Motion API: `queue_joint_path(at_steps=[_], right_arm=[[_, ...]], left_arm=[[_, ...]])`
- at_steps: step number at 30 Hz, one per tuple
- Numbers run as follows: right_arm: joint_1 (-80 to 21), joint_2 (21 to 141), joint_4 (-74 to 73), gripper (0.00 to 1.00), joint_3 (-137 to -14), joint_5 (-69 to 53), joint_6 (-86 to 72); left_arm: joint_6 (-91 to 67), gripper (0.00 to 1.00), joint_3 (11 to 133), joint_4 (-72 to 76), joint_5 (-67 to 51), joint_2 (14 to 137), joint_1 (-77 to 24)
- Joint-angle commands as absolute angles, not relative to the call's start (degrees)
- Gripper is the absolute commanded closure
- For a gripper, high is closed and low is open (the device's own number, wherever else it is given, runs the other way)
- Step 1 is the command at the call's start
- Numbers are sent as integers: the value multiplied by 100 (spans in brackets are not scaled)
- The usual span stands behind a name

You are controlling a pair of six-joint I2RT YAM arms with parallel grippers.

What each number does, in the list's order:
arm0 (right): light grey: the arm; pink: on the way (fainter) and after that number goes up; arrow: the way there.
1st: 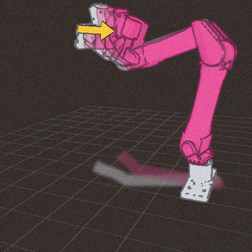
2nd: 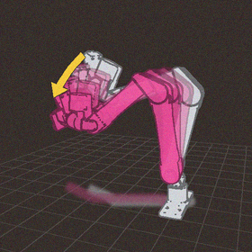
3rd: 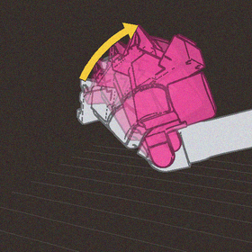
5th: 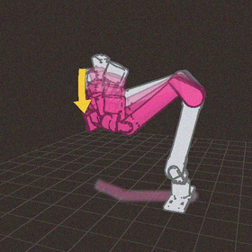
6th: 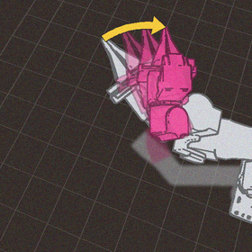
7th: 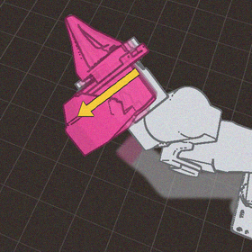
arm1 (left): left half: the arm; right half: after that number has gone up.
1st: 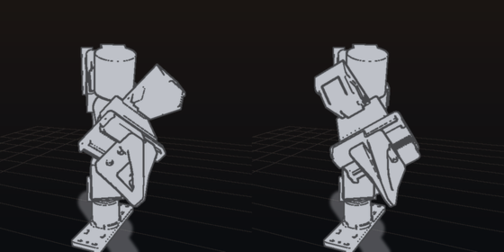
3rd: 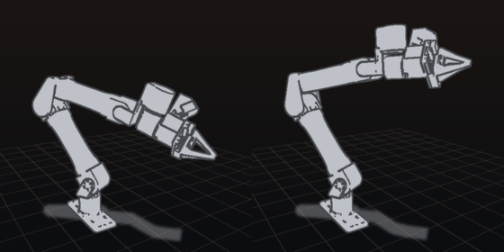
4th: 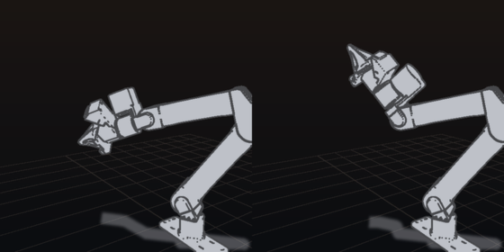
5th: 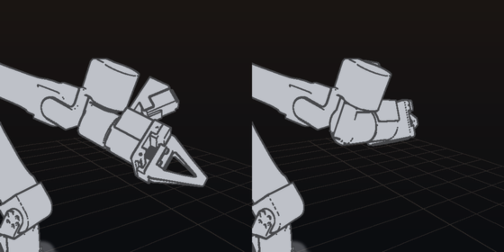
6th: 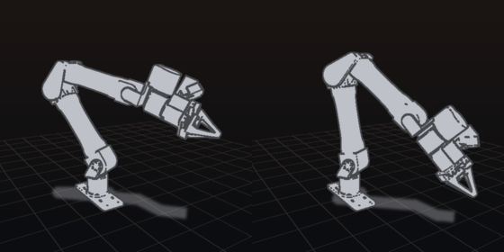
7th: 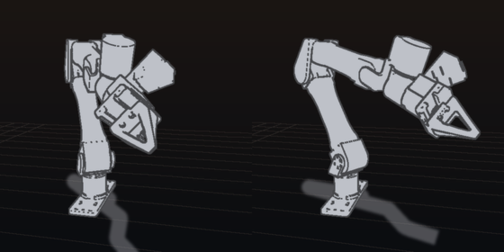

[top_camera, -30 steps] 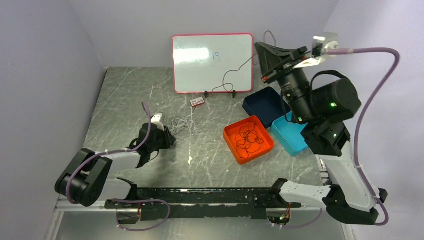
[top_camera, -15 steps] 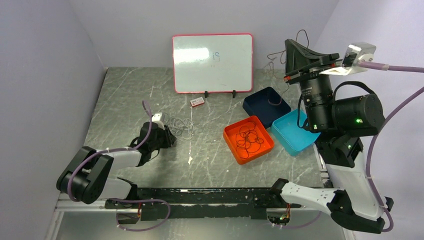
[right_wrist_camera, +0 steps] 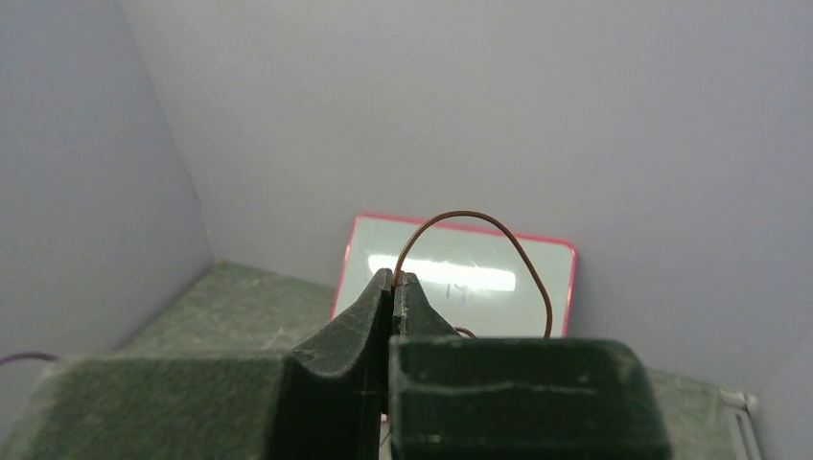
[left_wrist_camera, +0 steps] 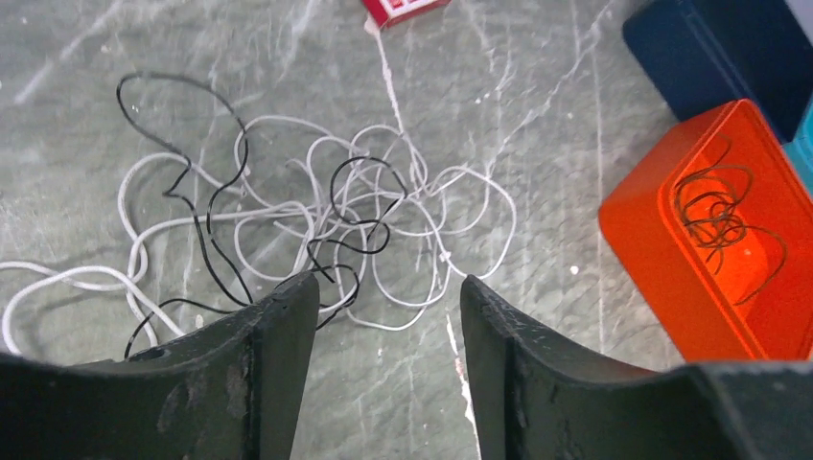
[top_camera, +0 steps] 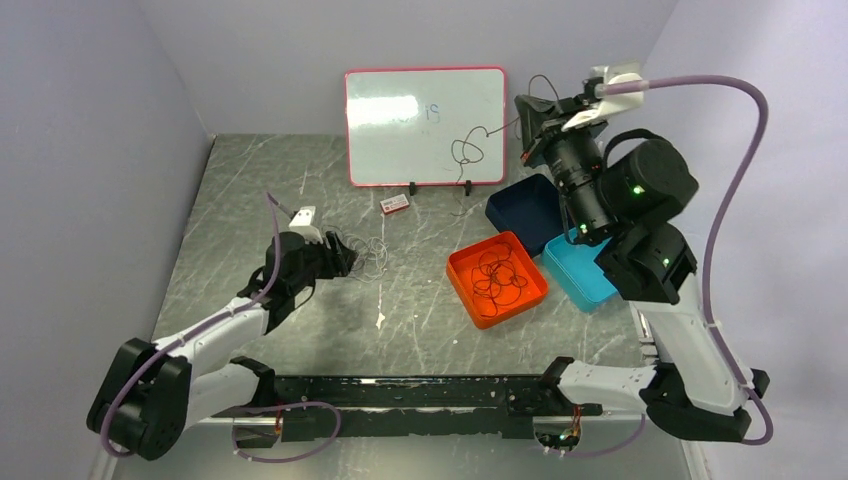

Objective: Untangle the cables

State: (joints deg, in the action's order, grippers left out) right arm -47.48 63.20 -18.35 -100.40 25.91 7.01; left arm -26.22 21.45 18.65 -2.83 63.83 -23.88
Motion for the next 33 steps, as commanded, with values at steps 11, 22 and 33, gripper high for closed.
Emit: queue_joint_path(at_steps=[11,22,33], right_arm=[[-4772,6591,-3438,100,-9868,3694,259],[-4754,6581,-4373,100,-8981,4849,-886],[-4540,6620,-5015,100,-8650,4735,-1493]], left_arm=[[-2452,27,2739,692,20,5722,-2377],[-2466,17,2922,509,152,5613,-2382],[-2347,16,3085,185,326,5334,-2379]])
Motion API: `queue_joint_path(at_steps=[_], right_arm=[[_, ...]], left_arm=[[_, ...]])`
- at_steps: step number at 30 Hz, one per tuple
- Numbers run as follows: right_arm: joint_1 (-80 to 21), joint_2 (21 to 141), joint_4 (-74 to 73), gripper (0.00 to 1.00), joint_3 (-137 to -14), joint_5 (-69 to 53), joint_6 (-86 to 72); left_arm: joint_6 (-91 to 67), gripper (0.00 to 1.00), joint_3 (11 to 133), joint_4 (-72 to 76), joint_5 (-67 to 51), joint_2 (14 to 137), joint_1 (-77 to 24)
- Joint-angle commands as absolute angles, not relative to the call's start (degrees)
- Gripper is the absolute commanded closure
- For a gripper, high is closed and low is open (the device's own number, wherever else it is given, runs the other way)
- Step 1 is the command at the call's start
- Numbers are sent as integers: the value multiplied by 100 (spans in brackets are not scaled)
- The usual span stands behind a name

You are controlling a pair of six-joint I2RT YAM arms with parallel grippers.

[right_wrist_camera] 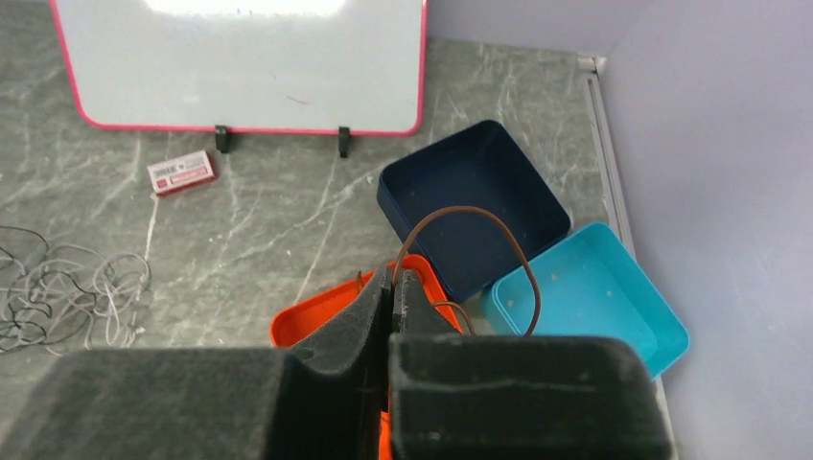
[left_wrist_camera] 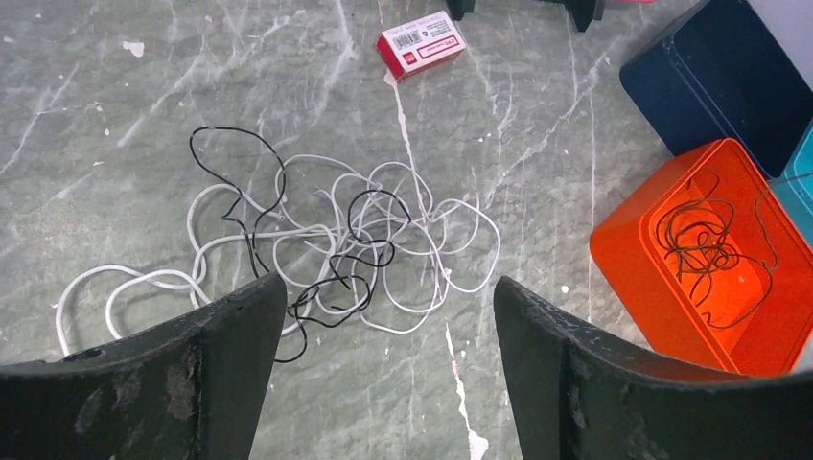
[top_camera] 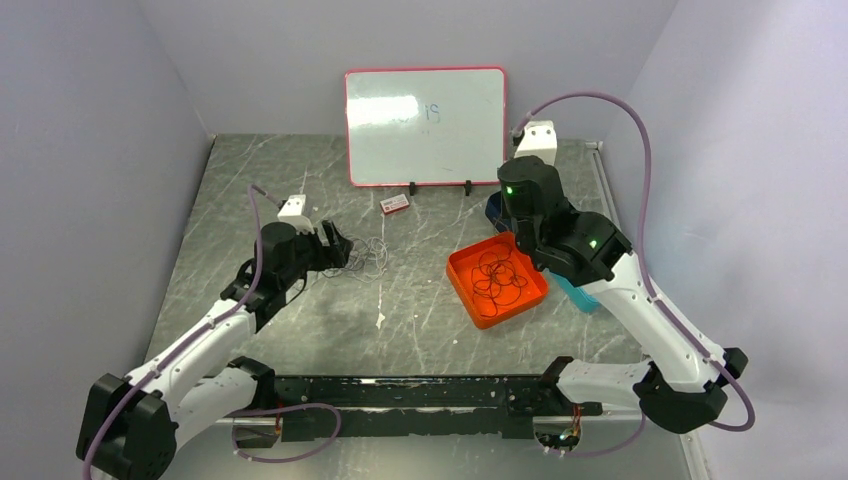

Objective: Untangle the cables

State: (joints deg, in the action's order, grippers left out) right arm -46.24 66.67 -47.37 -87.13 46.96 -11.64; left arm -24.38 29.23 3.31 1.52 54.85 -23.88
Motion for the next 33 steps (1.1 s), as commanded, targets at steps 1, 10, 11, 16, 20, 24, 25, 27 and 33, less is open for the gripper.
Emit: queue_joint_path(at_steps=[1,10,11,16,20,24,25,27,33], right_arm=[[-4530,6618,-5068,100,-8629,4693,-1528],[-4379,6607,-5416,100,-8376,4398,-1824],[-4332,6621,-5446,100,-8297,4319,-1867],[-4152,6500,-5214,100,-7762,3714,-2112],[-4044,6438,-5049,100,-7282,3495,-2346],[-3814,6564,-4905,100,-6758,3301,-2414],[-3716,6611,-4865,100,-6645,3210,-2390],[-3483,6721,-4763,100,-6420,3016,-2340],[-2859,6860,-4234,100,-5959,2397,-2064]], left_arm=[[-2354,17,3089,173,324,5328,-2382],[-2368,18,3146,184,282,5427,-2380],[-2360,18,3154,188,281,5431,-2382],[-2348,18,3176,153,342,5435,-2382],[-2325,18,3212,23,352,5426,-2381],[-2303,18,3190,4,367,5349,-2375],[-2295,18,3195,0,381,5338,-2374],[-2281,18,3214,-14,389,5344,-2380],[-2292,18,3211,-44,387,5321,-2377]])
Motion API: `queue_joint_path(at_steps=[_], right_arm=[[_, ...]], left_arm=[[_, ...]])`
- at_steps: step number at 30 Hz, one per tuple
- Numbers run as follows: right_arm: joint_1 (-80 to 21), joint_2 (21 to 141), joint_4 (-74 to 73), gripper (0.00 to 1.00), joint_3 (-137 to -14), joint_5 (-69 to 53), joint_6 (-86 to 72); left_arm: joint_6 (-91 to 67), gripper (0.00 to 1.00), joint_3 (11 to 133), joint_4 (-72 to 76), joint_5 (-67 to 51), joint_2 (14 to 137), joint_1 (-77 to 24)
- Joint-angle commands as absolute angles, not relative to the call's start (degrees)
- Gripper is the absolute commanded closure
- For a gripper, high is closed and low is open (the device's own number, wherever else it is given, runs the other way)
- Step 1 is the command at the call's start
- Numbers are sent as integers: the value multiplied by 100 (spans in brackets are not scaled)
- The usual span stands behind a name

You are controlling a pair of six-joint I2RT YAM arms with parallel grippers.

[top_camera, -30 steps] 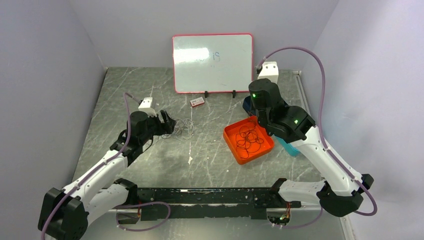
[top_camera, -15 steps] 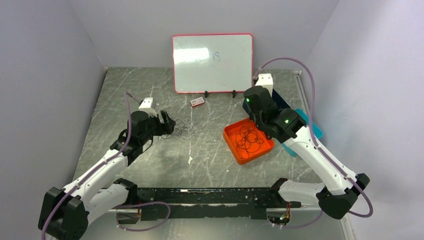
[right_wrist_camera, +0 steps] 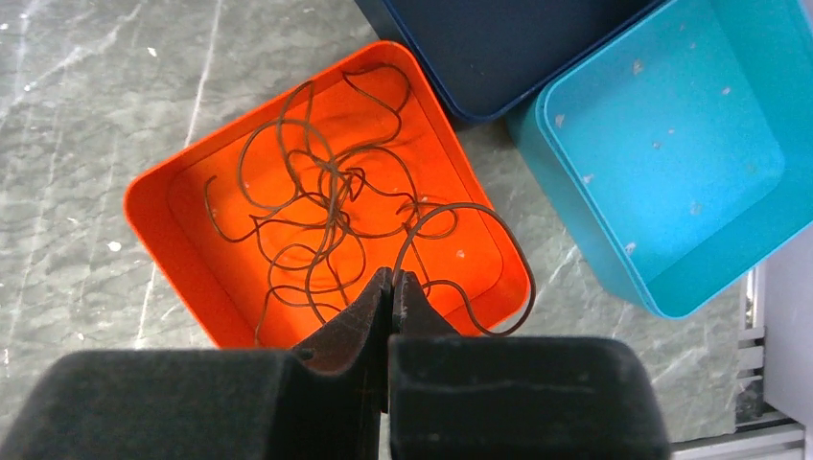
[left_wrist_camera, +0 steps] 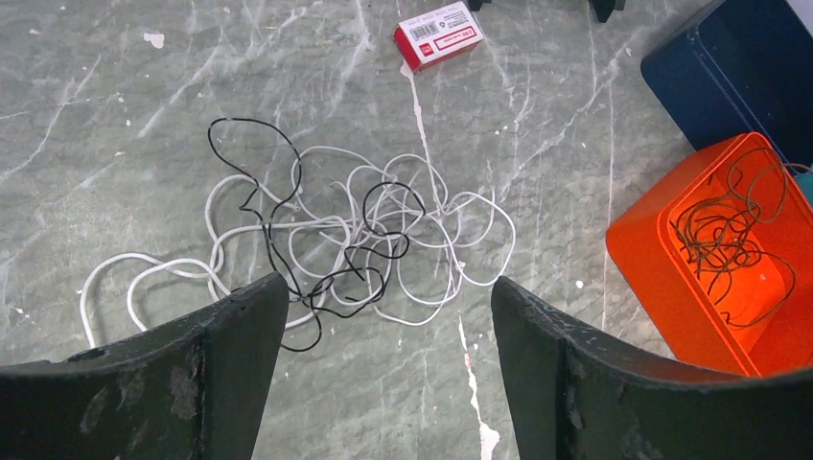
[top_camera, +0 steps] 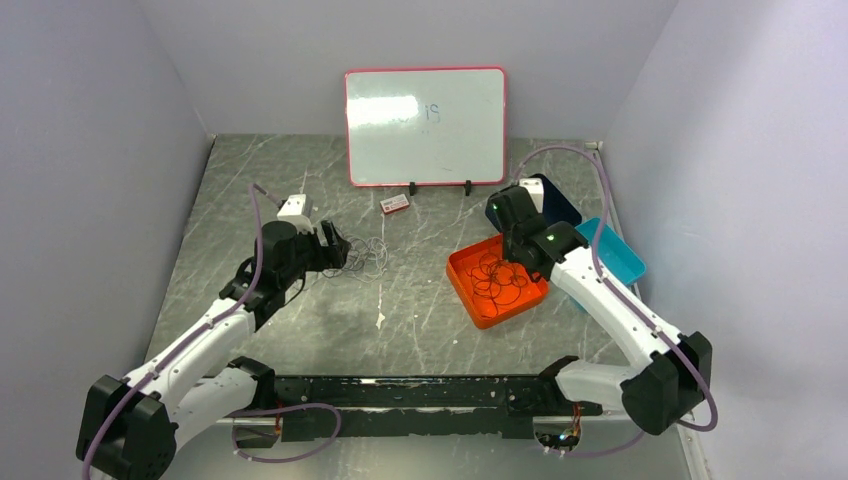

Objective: Untangle the cables

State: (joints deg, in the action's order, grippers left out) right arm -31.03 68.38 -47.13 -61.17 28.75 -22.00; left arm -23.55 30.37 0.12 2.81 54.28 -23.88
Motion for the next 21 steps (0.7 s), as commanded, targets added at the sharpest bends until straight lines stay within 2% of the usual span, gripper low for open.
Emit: queue_joint_path(at_steps=[1,15,18,21], right_arm=[[-2771,6899,-4167,100,-5917,2254,-2039],[-2325,8023,-3368,100,-5168,616,-1809],[-2308,8245,-3371,94,-5151,444,-1747],[-2303,8316,-3371,84,-5167,364,-1710]], left_arm=[[-2293,18,3196,-35,379,5311,-2381],[-2261,18,3244,-82,368,5402,-2379],[-2262,18,3243,-60,343,5435,-2380],[-2258,18,3260,-74,349,5458,-2382]])
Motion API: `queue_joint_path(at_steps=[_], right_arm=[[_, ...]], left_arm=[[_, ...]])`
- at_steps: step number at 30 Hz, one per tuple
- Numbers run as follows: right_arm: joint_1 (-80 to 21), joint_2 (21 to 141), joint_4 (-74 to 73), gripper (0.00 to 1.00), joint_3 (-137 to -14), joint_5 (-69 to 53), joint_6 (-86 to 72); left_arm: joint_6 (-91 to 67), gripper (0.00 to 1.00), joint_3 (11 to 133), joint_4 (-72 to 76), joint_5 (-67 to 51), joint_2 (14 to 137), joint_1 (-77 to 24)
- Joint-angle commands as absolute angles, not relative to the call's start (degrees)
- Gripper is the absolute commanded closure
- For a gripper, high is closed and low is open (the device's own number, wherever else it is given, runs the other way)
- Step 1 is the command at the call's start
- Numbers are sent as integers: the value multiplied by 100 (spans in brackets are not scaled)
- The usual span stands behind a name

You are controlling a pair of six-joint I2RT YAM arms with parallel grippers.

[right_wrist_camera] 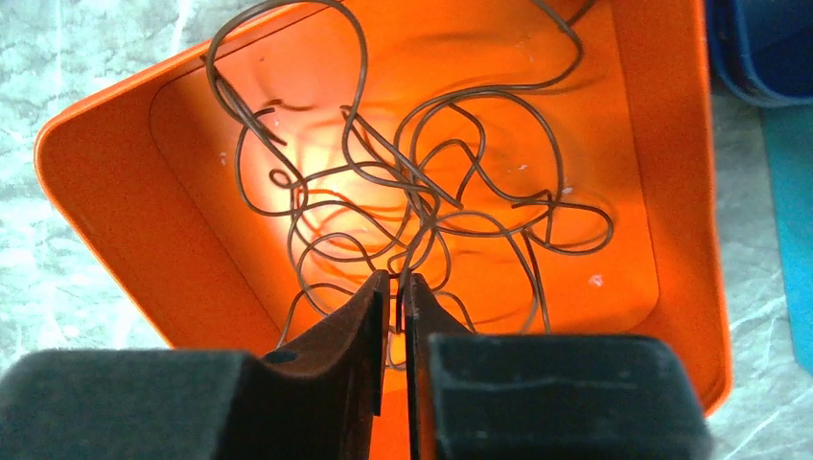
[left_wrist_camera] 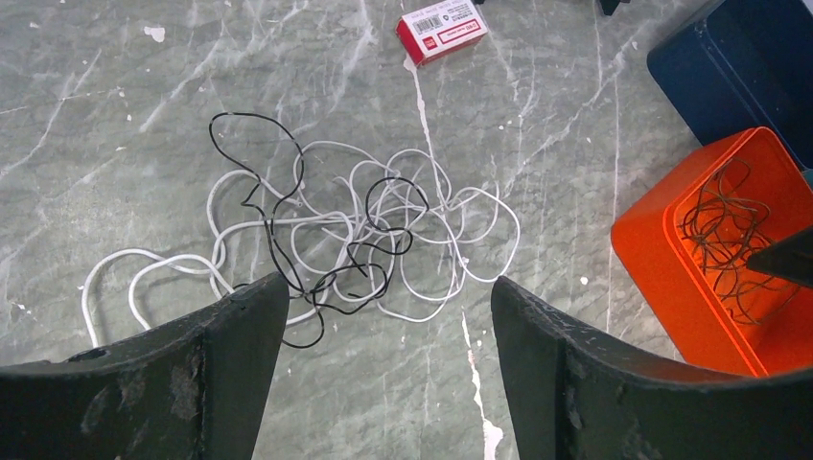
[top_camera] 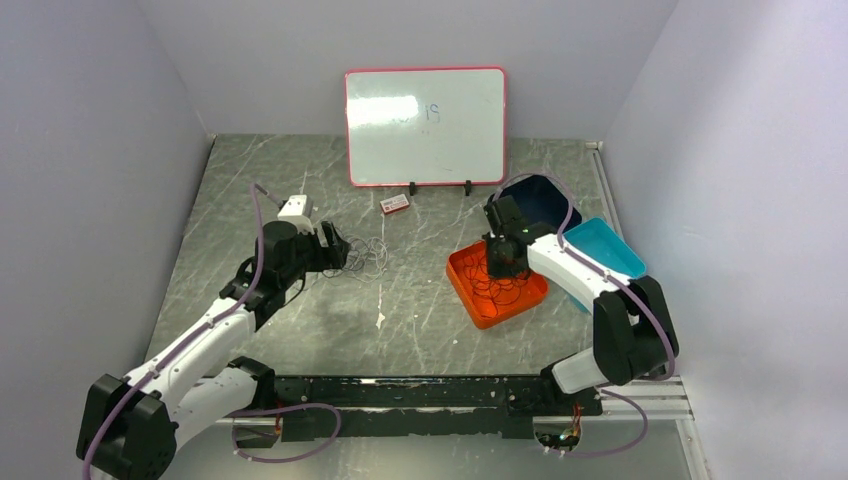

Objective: Untangle the cables

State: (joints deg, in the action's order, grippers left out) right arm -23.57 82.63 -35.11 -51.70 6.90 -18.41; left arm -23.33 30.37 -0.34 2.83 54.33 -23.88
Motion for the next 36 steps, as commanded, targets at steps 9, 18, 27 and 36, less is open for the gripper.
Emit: queue_joint_path(at_steps=[9,18,27,36], right_arm=[[-2298,7876,-3754,56,-5591,663,-1628],[-2299,7279,-3337,50,-5776,852,-1521],[-2296,7767,-1943,69,-5165,285,-1690],[-2297,8251,-1392,69,-4884,26,-1732]], left_arm=[[-2254,18,3256,-60,352,5431,-2380],[-2264,17,3253,12,348,5427,-2381],[-2270,18,3262,-50,364,5411,-2381],[-2286,18,3256,-79,361,5435,-2378]])
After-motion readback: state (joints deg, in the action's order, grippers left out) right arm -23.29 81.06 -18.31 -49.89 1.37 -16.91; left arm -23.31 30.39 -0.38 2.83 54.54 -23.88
